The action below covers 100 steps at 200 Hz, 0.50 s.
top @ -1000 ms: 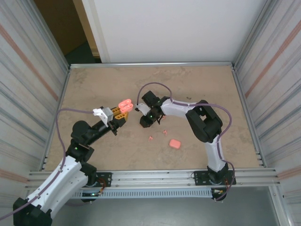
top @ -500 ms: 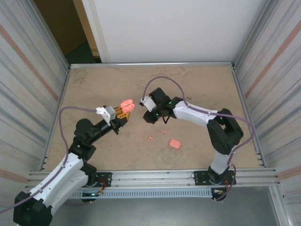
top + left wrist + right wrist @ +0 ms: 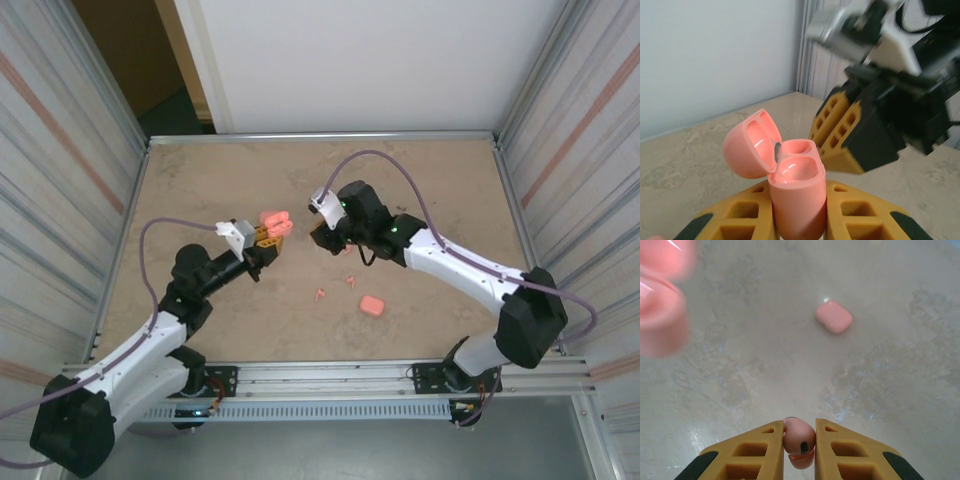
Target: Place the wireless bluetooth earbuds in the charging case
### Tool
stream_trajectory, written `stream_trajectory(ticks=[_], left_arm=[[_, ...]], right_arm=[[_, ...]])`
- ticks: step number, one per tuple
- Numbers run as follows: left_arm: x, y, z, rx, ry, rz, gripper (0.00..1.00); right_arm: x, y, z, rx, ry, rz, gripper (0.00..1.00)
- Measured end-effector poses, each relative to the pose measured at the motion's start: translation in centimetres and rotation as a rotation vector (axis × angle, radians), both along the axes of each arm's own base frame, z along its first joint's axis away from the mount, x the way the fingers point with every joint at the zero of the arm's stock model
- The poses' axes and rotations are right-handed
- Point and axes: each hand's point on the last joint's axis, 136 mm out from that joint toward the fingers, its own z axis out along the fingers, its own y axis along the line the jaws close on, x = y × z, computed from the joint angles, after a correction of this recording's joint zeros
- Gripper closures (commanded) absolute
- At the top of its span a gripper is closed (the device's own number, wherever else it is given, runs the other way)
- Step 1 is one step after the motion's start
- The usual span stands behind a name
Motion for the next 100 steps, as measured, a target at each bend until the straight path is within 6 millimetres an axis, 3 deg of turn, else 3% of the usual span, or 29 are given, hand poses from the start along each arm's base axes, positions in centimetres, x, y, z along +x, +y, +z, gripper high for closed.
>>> stream_trajectory(ticks=[43, 100], left_arm=[[0.5, -0.5, -0.7, -0.002, 0.021, -0.016, 1.00], [0.4, -1.2, -0.8, -0.021, 0.025, -0.061, 1.00]], right_arm=[[-1.2, 0.6, 3.6, 0.062, -0.090, 0.021, 0.81], [-2.2, 1.9, 5.1, 0.077, -0.157, 0.073, 0.81]])
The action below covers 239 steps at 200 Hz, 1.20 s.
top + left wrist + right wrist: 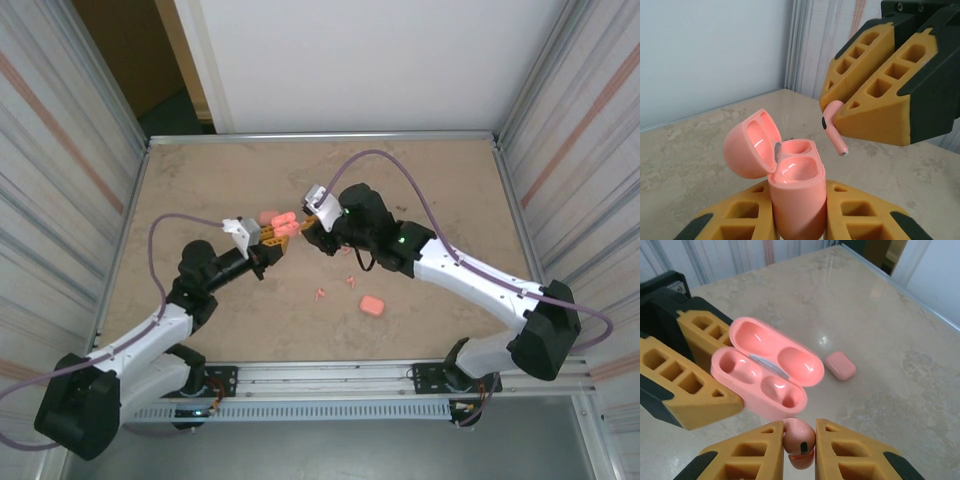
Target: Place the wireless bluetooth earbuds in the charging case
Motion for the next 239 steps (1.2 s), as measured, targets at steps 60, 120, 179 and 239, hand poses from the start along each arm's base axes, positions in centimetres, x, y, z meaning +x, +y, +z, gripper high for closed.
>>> stream_trajectory(ticks=[60, 120, 179, 239], left_arm=[[-0.2, -0.5, -0.2, -0.008, 0.013, -0.029, 1.00], [-0.3, -0.6, 0.1, -0.019, 0.005, -0.035, 1.00], [-0.2, -0.6, 0.3, -0.023, -0.003, -0.035, 1.00], [-0.3, -0.6, 0.3, -0.024, -0.004, -0.035, 1.00]], right_arm=[[-0.1, 1.3, 2.9, 0.050, -0.082, 0.030, 0.81], [-0.1, 2.4, 2.5, 0.049, -0.097, 0.047, 0.81], [-0.1, 3.4, 2.1, 0.031, -0.105, 0.062, 0.81], [0.0, 3.5, 1.8, 0.021, -0.107, 0.053, 0.80]])
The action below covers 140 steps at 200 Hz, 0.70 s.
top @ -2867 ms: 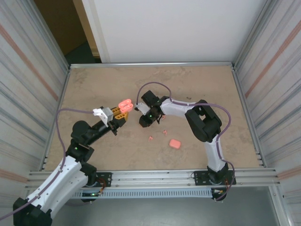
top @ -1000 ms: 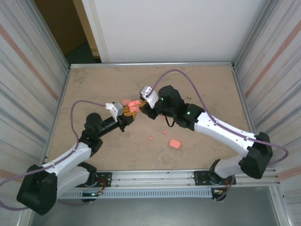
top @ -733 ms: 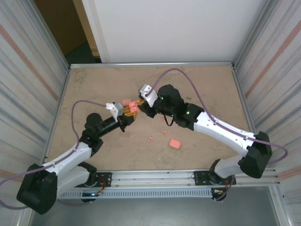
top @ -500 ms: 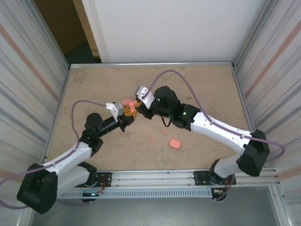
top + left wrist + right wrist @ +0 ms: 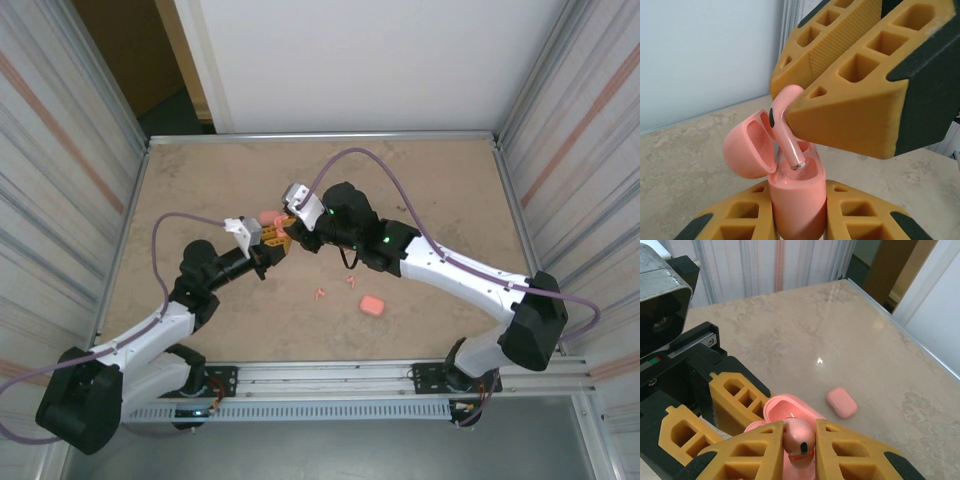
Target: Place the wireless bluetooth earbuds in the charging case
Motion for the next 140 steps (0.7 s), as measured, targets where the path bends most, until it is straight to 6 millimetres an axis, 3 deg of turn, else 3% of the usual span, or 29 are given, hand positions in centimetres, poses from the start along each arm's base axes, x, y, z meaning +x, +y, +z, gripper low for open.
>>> stream_trajectory(ticks=[86, 140], left_arm=[[-0.1, -0.1, 0.0, 0.000, 0.000, -0.006, 1.00], [-0.2, -0.1, 0.0, 0.000, 0.000, -0.006, 1.00]], right_arm=[[-0.5, 0.1, -0.8, -0.025, 0.026, 0.027, 0.76], [-1.0, 0.3, -0.6, -0.019, 0.052, 0.059, 0.68]])
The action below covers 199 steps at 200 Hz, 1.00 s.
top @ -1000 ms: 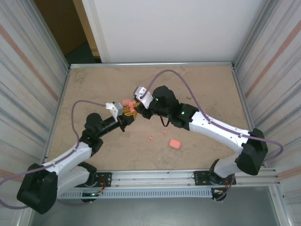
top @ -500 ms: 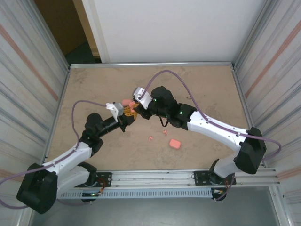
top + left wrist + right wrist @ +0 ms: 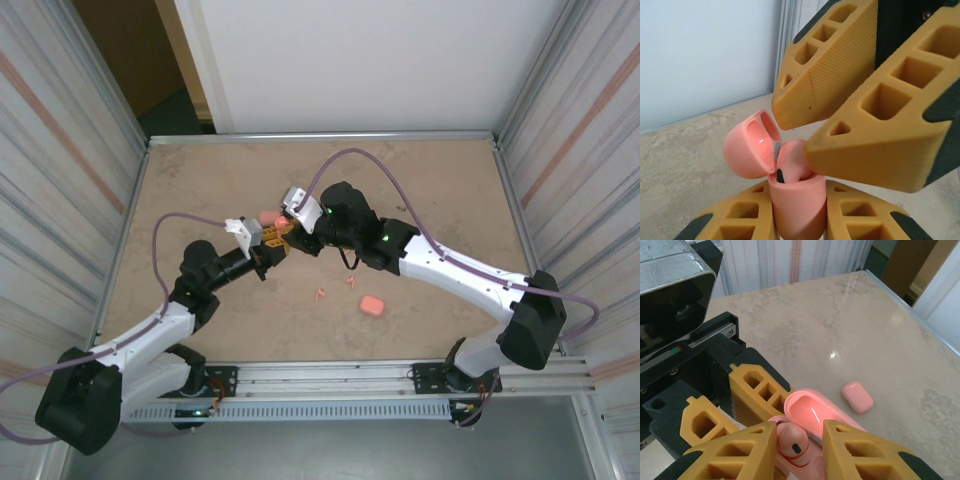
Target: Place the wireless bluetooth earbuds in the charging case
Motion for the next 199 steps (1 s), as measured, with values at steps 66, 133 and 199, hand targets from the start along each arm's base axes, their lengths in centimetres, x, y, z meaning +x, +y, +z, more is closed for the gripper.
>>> stream_trajectory(ticks=[66, 133, 199], left_arm=[[0.0, 0.0, 0.1, -0.001, -0.003, 0.000, 1.00], [-0.2, 0.1, 0.5, -0.008, -0.016, 0.001, 1.00], [-1.0, 0.8, 1.9, -0.012, -0.057, 0.016, 1.00]], right_arm=[[0.3, -0.6, 0.7, 0.035, 0.046, -0.005, 0.41], [2.3, -5.4, 5.2, 0.193, 0.060, -0.137, 0.22], [5.9, -13.5, 0.9, 0.275, 0.235, -0.422, 0.14]])
